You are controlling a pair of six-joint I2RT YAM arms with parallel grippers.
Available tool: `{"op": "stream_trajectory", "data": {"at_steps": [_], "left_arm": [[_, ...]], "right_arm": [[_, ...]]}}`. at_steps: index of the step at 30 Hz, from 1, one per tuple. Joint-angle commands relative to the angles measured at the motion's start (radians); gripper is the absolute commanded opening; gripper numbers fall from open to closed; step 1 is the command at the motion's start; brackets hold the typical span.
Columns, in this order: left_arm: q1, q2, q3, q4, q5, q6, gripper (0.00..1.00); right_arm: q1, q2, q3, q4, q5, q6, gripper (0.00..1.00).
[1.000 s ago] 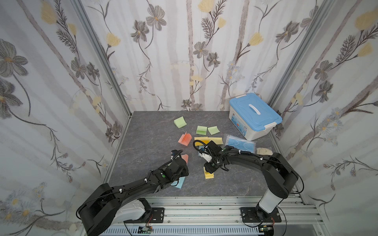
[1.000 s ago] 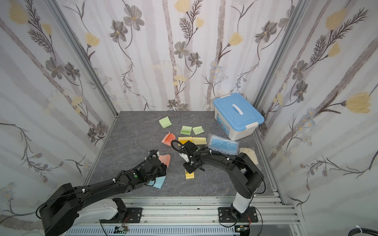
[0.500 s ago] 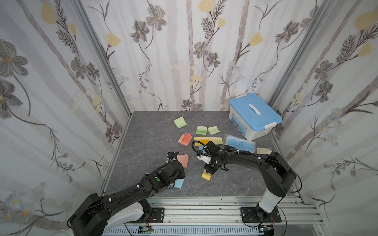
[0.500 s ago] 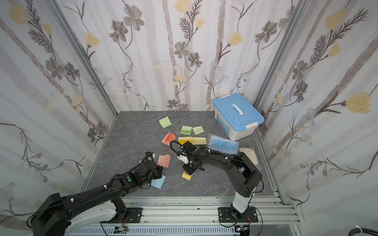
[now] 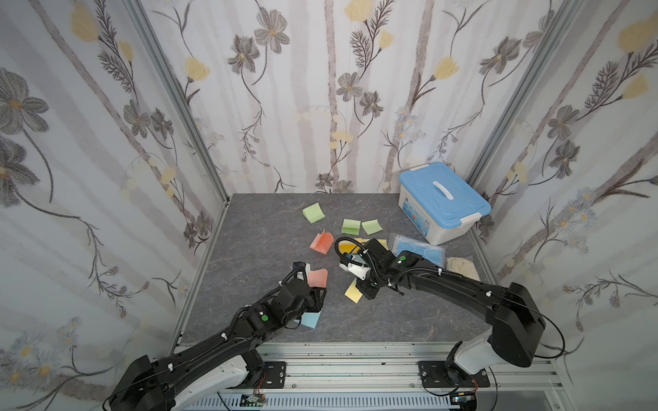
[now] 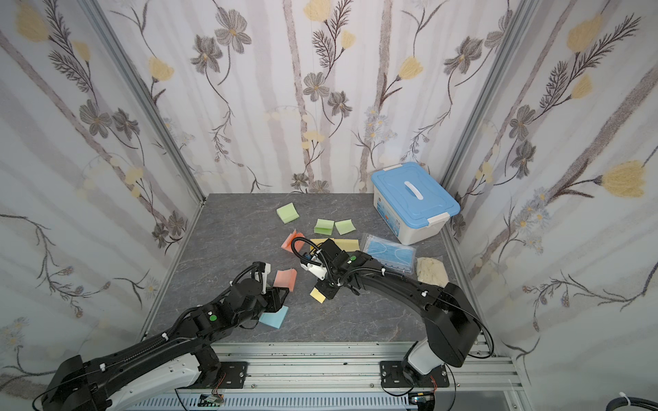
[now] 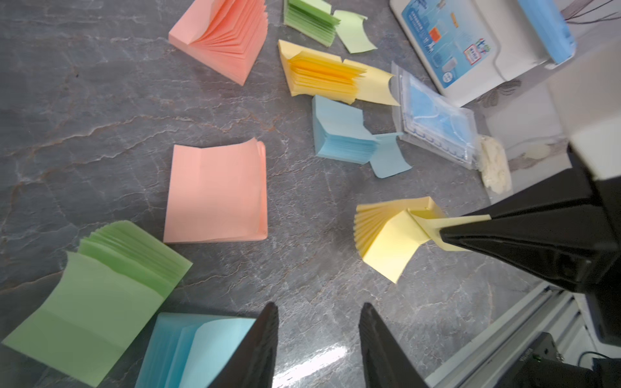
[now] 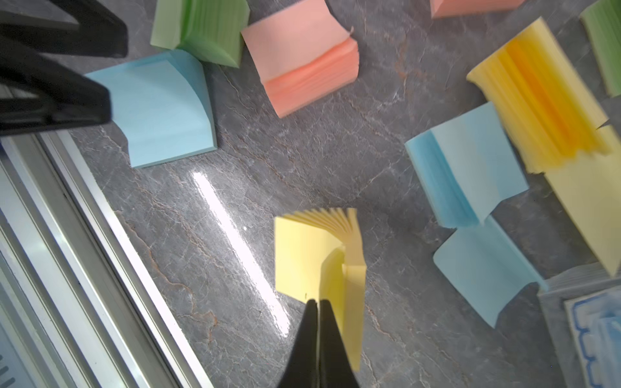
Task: Tear off pages from different memo pads
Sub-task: Pick up the memo pad from the center of the board, then tear off the paper from the memo pad.
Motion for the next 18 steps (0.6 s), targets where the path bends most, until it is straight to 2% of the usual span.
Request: {"op": "stream_trajectory", "data": {"at_steps": [1, 5, 13, 18], "left_arm": [[0.001, -0.052, 0.015, 0.034, 0.069, 0.058, 0.51], [0.001, -0.118, 0.011, 0.071, 0.134, 0.087, 0.63], [0.001, -0.167, 0.005, 0.087, 0.246, 0.116, 0.82], [0.002, -0.203, -0.013, 0.105, 0.262, 0.116, 0.87]], "right_arm": [[0.013, -0.055, 0.000, 0.052, 0.050, -0.128, 0.00], [0.023, -0.123, -0.023, 0.126, 0.029, -0.191, 0.00], [0.027, -0.204, -0.054, 0.168, -0.113, -0.264, 0.00], [0.033, -0.227, -0.080, 0.170, -0.191, -0.299, 0.00]]}}
